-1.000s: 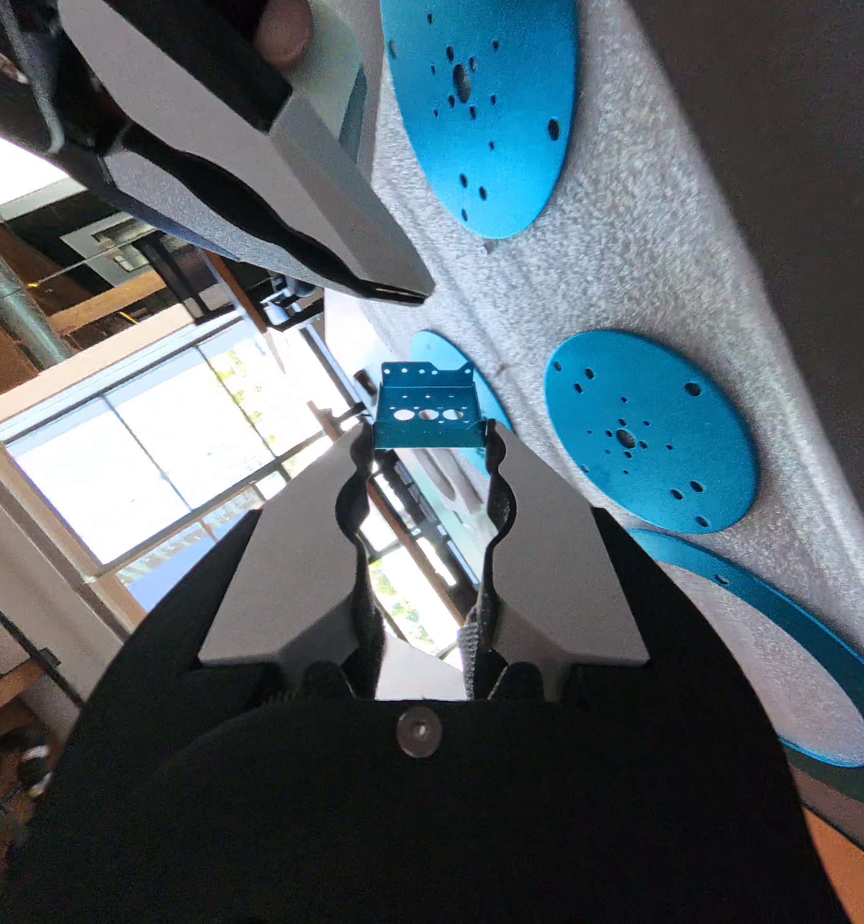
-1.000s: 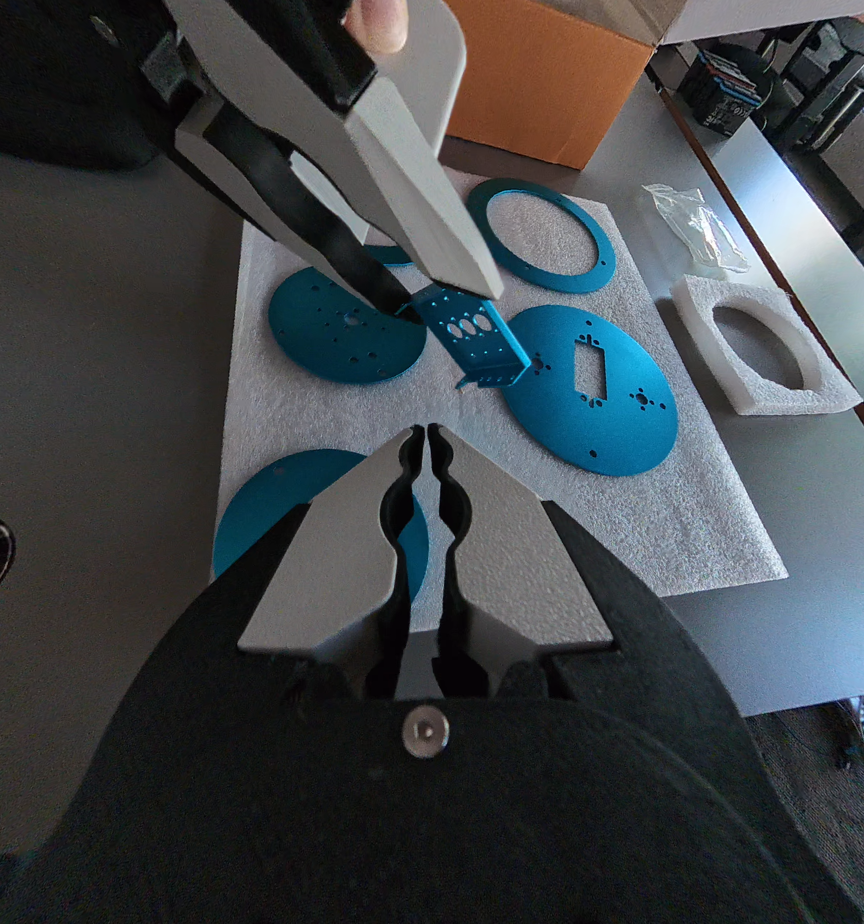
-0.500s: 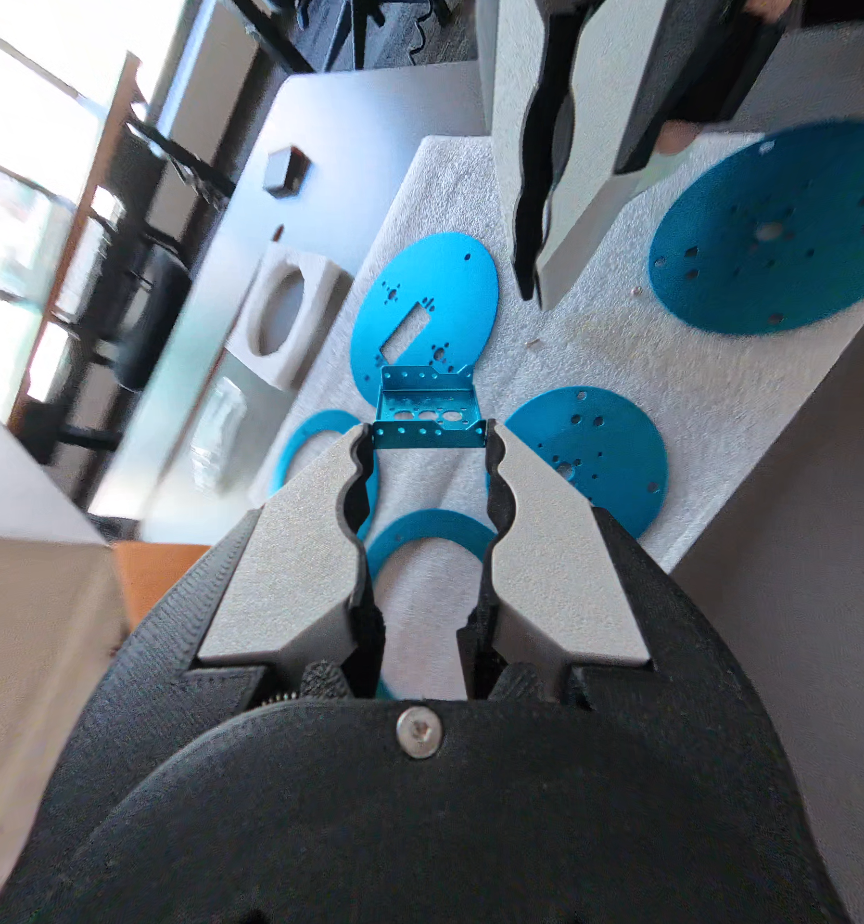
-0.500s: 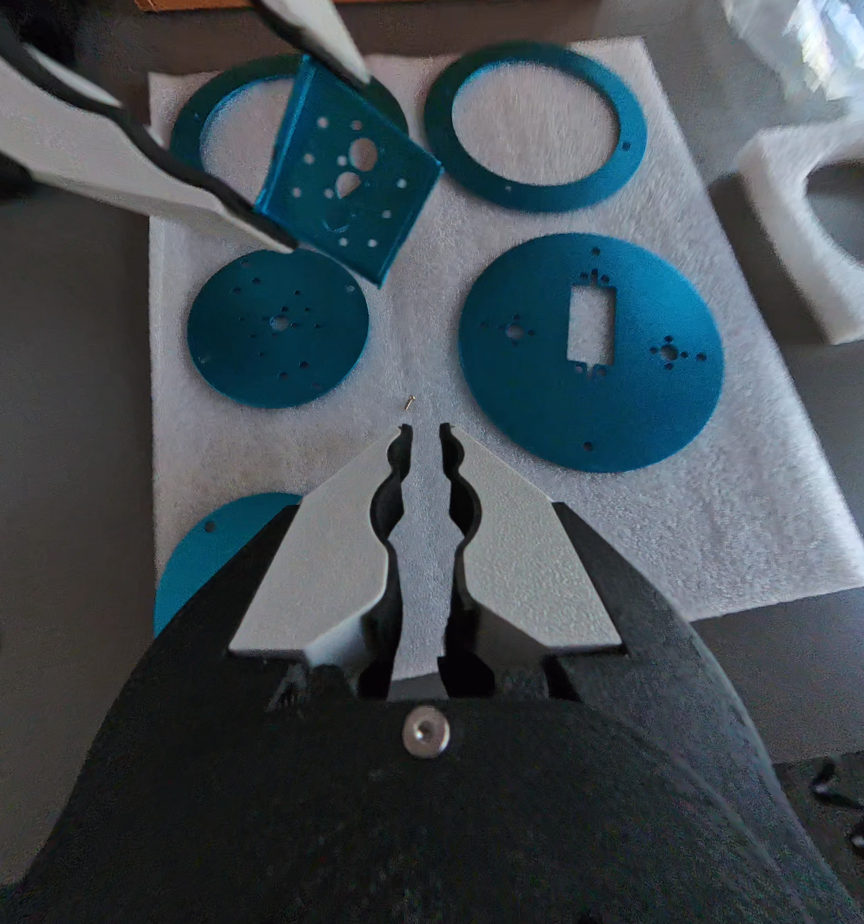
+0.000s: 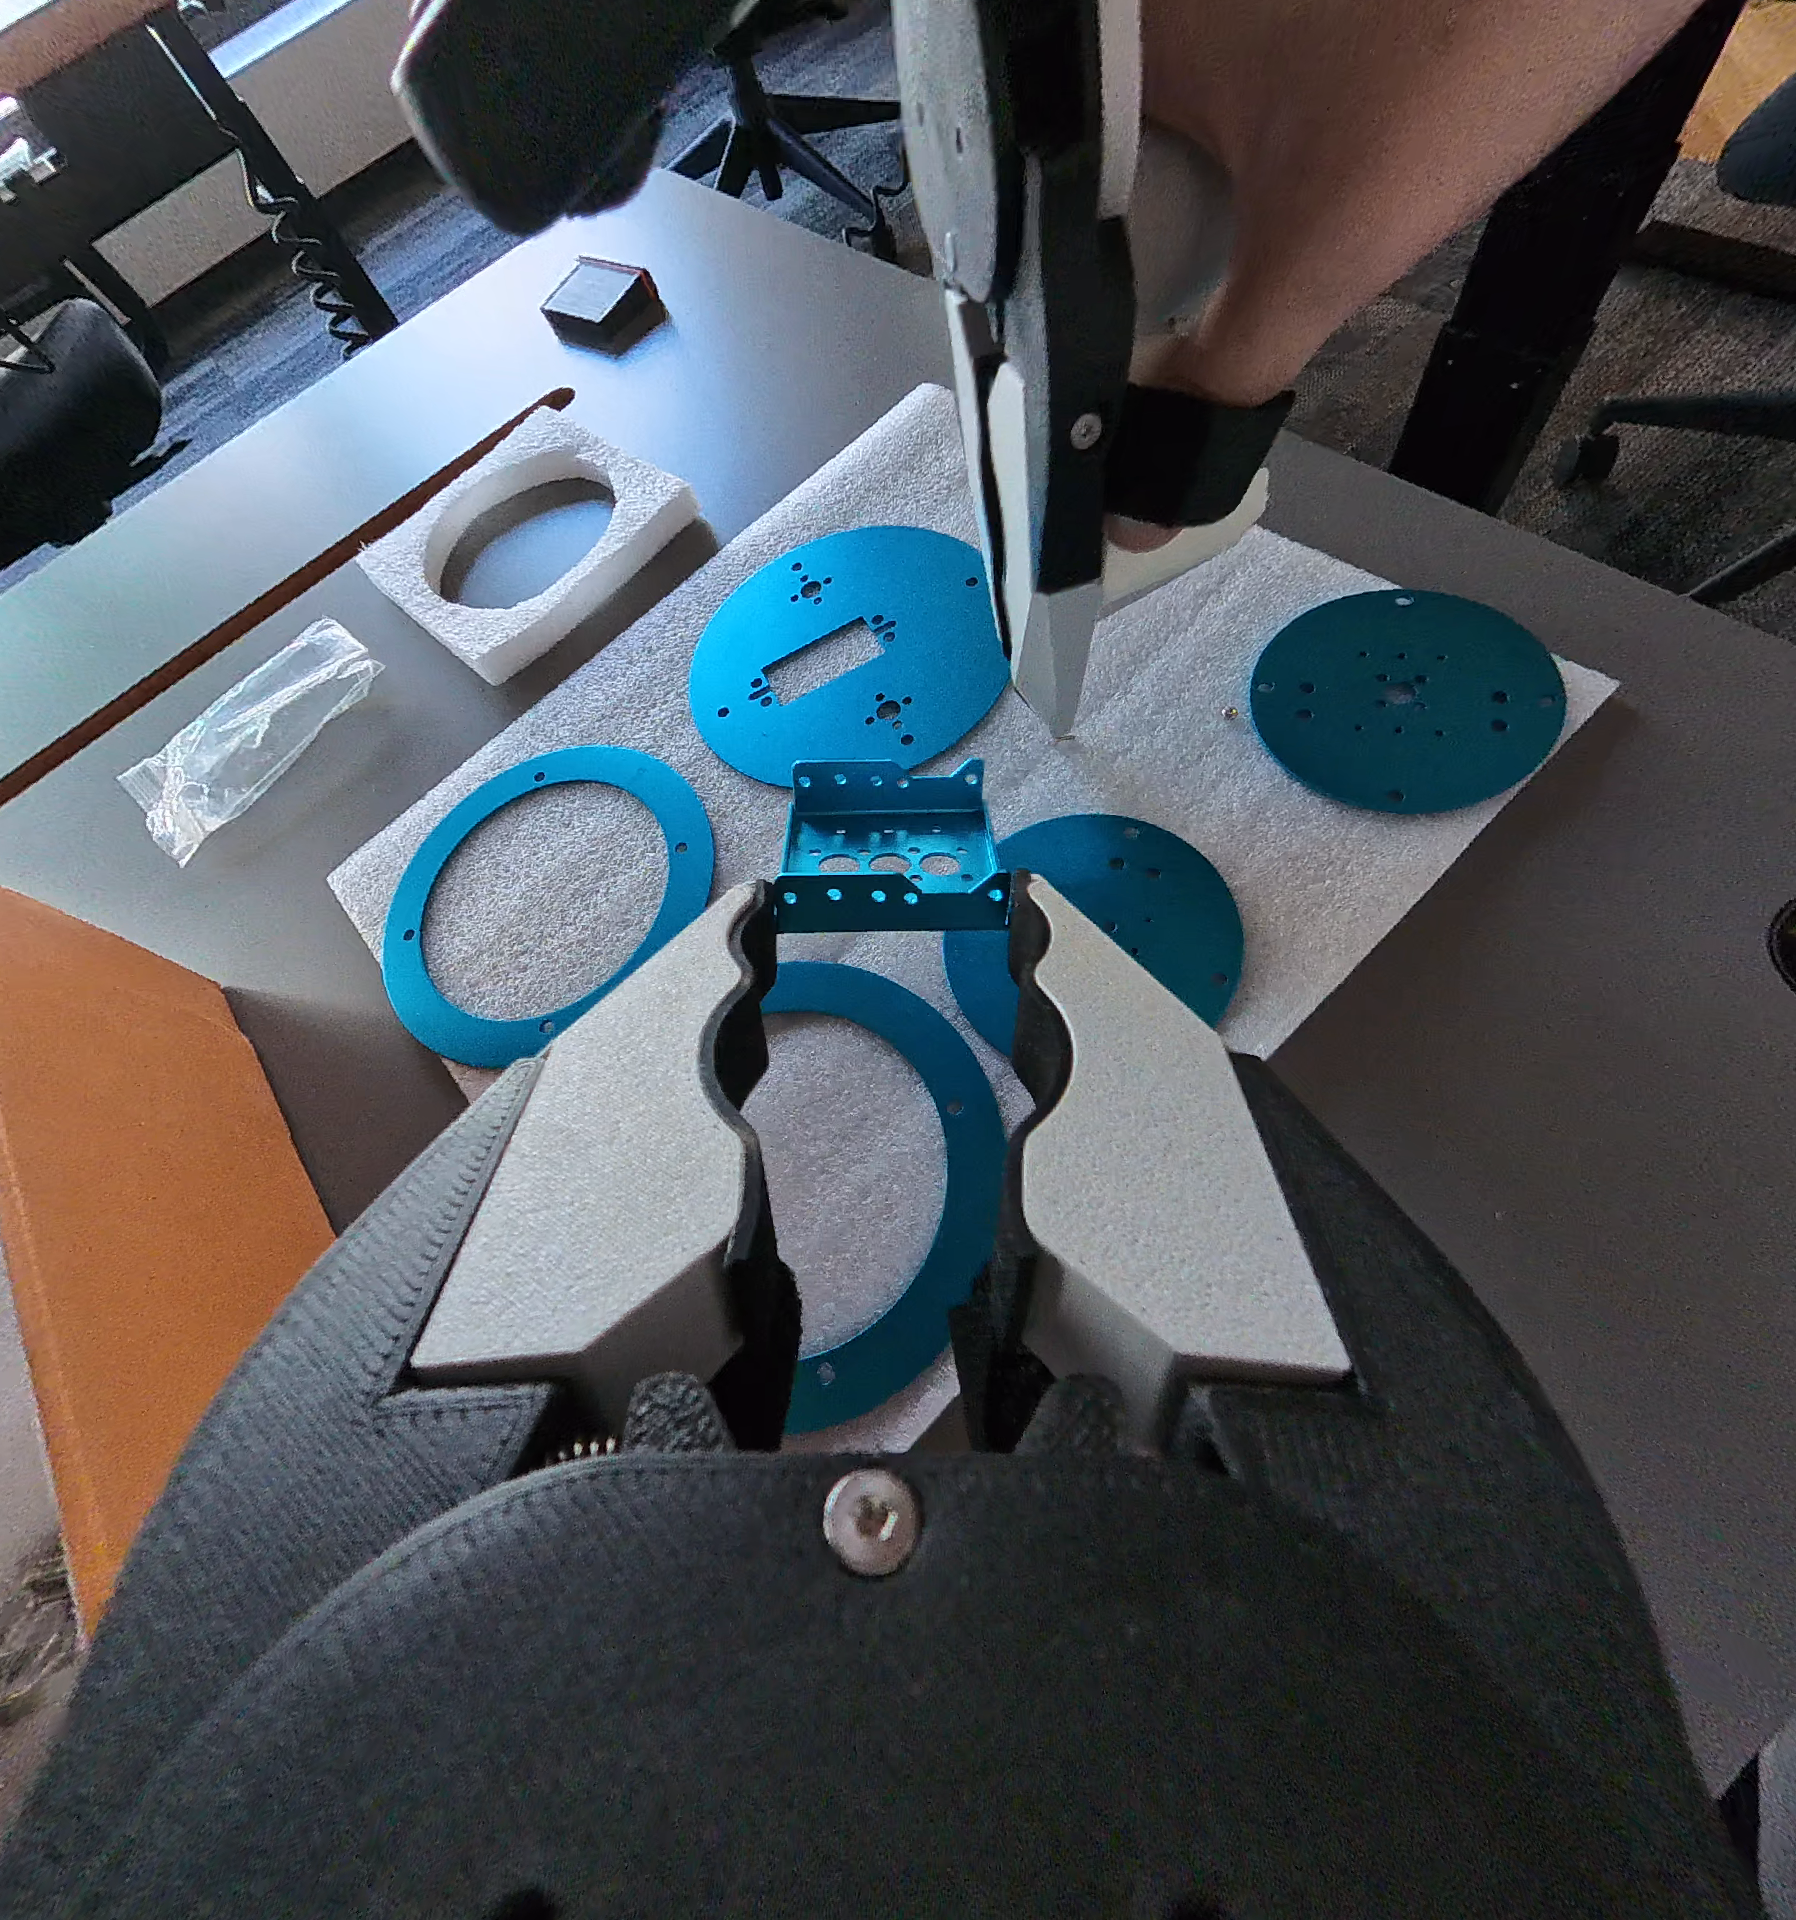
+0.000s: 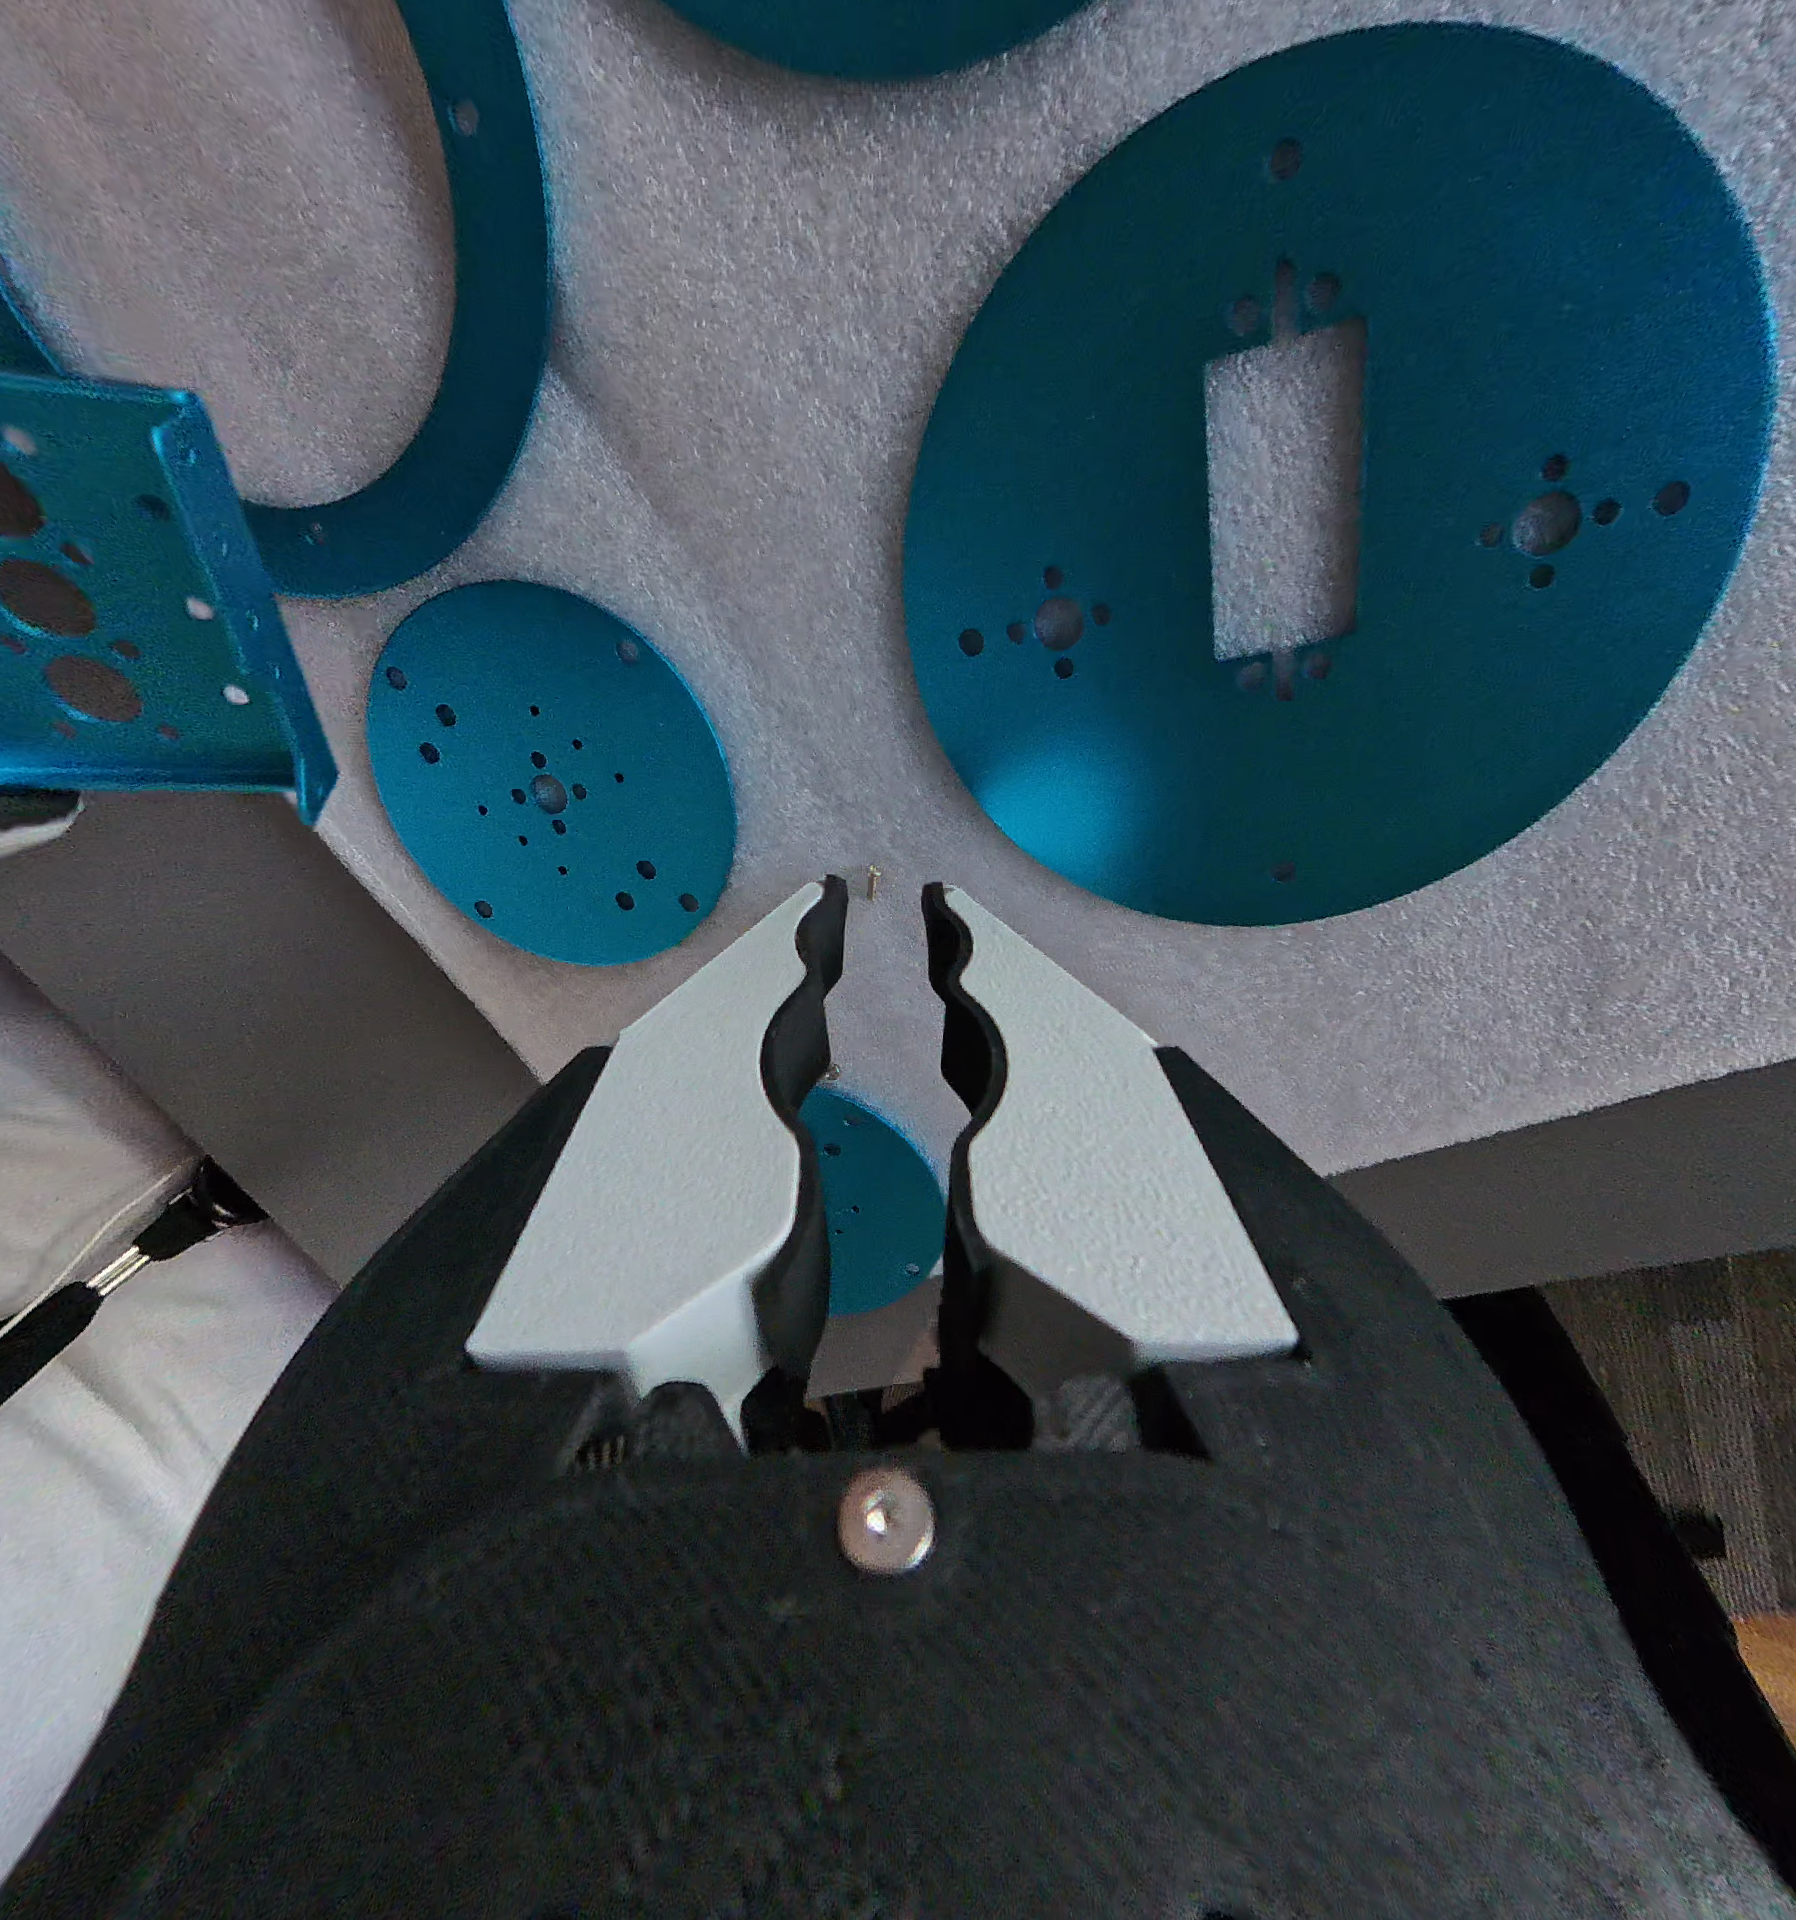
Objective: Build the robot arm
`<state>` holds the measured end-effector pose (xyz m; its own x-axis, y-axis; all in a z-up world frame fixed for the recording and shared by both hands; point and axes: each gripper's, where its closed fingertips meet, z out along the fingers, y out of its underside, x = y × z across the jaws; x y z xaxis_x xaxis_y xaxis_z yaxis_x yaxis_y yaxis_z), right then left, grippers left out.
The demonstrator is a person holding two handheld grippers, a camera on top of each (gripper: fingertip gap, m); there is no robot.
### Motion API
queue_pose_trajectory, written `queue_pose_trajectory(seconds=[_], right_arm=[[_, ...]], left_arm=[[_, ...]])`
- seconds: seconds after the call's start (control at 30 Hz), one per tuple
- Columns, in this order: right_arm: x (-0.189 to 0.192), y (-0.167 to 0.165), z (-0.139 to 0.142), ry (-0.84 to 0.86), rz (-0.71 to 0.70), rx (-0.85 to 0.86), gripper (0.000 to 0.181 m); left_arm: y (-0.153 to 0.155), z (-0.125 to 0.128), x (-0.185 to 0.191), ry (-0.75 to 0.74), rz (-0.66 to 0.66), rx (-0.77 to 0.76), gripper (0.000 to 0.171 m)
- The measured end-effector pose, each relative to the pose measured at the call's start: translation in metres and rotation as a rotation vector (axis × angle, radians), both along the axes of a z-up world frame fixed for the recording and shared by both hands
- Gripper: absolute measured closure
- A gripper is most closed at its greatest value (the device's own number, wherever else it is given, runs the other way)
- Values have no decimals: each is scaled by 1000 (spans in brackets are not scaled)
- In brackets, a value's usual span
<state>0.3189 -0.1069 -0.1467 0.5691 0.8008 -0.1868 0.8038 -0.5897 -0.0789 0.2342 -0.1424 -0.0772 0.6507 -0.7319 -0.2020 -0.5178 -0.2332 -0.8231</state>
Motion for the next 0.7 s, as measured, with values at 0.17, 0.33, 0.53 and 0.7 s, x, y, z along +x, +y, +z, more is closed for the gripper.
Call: queue_pose_trajectory(seconds=[0.17, 0.33, 0.53, 0.7], right_arm=[[-6, -3, -4, -54, 4, -17, 168], [-5, -3, -10, -108, 12, -13, 171], [-4, -2, -10, -128, 17, -8, 173], [-2, -2, -11, -151, 48, 16, 180]], left_arm=[[-4, -4, 0, -27, -23, -22, 127], [-4, -2, 1, -40, -33, -22, 127], [-6, 1, 0, -48, -38, -20, 128], [-5, -1, 0, -56, -32, -27, 128]])
